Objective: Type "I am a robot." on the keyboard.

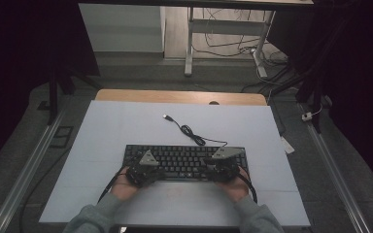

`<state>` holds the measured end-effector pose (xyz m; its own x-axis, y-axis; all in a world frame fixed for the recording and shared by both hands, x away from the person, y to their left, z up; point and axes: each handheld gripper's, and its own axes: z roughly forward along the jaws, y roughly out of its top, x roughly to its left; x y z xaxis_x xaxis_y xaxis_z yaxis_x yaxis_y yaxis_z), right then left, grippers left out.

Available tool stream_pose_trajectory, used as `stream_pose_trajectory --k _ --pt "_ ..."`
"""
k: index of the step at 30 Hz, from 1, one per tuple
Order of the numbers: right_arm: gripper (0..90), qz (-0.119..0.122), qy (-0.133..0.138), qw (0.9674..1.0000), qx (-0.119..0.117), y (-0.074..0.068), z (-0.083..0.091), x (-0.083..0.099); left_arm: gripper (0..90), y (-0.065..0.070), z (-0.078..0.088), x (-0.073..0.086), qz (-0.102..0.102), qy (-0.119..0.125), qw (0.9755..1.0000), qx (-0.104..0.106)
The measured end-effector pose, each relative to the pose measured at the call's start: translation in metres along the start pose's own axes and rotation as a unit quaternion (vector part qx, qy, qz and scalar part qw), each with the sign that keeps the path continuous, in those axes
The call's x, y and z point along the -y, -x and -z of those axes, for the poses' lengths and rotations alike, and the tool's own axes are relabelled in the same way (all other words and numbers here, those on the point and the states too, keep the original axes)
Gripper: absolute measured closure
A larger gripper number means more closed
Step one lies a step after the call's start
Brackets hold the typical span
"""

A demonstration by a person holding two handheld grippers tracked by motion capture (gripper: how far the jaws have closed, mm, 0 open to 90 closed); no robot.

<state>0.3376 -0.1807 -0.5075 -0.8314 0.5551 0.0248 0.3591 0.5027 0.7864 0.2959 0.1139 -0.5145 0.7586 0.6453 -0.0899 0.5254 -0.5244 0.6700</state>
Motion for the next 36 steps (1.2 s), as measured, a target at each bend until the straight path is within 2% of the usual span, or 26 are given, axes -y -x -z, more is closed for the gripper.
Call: stream_pose_trajectory --k 9,11,15,21,24,28,30,36 --pt "55.1 0.000 0.000 1.0000 0.000 0.000 0.000 0.000 88.6 -0.003 -0.005 0.002 0.007 -0.015 0.9998 -0.007" --pt "55.1 0.001 -0.001 1.0000 0.002 0.000 0.000 0.000 88.7 -0.003 -0.006 0.003 0.009 -0.010 0.9999 -0.002" --pt "55.1 0.001 -0.001 1.0000 0.000 -0.001 0.000 0.000 88.6 -0.002 -0.004 0.002 -0.002 -0.010 0.9999 -0.012" --pt "55.1 0.001 -0.001 1.0000 0.001 0.000 0.001 0.000 87.0 -0.006 0.014 -0.001 0.010 0.037 0.9991 -0.019" --pt "55.0 0.001 0.000 1.0000 0.001 0.000 0.001 0.000 78.5 -0.010 0.024 -0.001 0.022 0.058 0.9979 -0.022" --pt "55.0 0.001 0.001 1.0000 0.001 -0.001 0.001 0.000 60.4 -0.017 0.033 0.001 0.047 0.080 0.9952 -0.030" --pt "54.9 0.001 0.000 1.0000 0.001 0.000 0.001 0.000 53.1 -0.021 0.035 0.002 0.056 0.084 0.9944 -0.031" --pt "54.7 0.002 -0.002 1.0000 0.002 0.000 0.000 0.000 44.4 -0.026 0.039 0.003 0.066 0.088 0.9934 -0.032"
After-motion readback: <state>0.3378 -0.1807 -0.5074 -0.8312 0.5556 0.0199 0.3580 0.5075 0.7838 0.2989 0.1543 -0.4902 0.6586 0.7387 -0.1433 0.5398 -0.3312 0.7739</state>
